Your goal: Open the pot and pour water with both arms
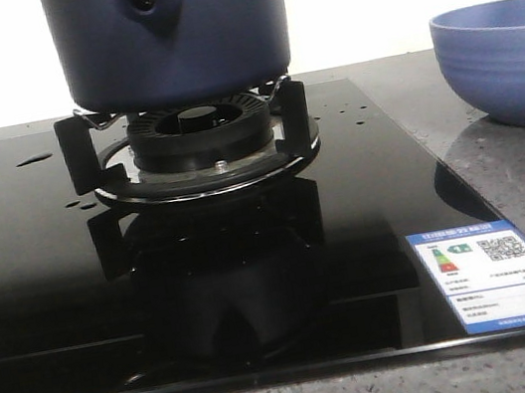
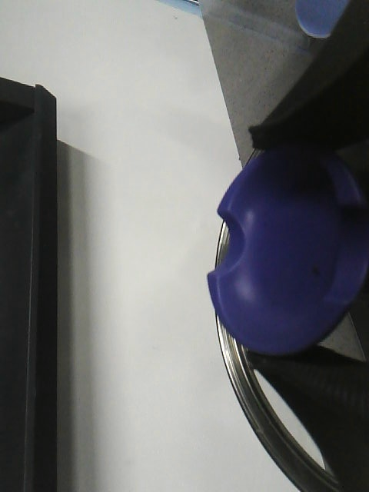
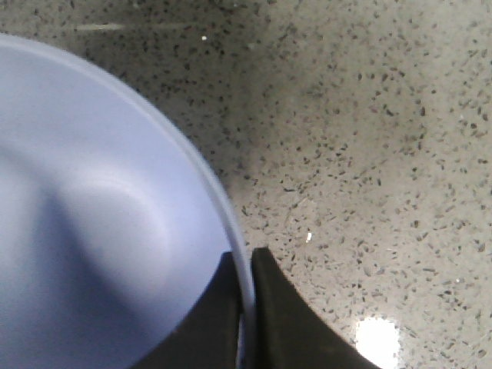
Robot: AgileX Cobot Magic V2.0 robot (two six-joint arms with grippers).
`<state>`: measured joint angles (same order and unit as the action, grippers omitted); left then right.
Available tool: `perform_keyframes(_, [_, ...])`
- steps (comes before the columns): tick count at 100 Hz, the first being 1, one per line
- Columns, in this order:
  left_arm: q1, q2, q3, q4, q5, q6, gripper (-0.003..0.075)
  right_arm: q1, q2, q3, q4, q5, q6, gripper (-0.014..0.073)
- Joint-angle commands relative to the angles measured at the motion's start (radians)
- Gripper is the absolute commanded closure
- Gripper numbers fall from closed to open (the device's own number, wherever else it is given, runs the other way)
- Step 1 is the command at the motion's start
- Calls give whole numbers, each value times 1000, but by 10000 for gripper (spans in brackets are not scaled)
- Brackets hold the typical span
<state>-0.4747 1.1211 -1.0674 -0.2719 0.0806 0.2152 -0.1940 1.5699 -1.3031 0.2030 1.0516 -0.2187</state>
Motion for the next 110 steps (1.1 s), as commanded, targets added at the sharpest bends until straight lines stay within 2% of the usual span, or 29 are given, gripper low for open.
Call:
perform_keyframes(1, [-8,-23,-40,-1,-117,-3,351,-6,-33,-21,6,-34,2,628])
perform_keyframes(9, [-8,-23,-40,-1,-117,-3,351,-6,-33,-21,6,-27,2,525])
perform_keyframes(22, [-8,-21,-40,-1,-117,-3,351,-17,-58,-22,6,-27,2,225])
perform_keyframes(29, [-13,-19,-40,-1,-117,-3,351,-21,-87,-22,6,-27,2,146])
perform_keyframes(59, [-124,89,-40,30,-182,-3,351,-21,-283,-22,37,-40,2,148])
perform_keyframes(89, [-150,199,-44,30,-253,-3,351,-21,-437,-22,50,-30,2,148])
perform_keyframes(110, [-184,231,-44,30,-296,-3,351,-21,-461,-22,52,-25,2,148])
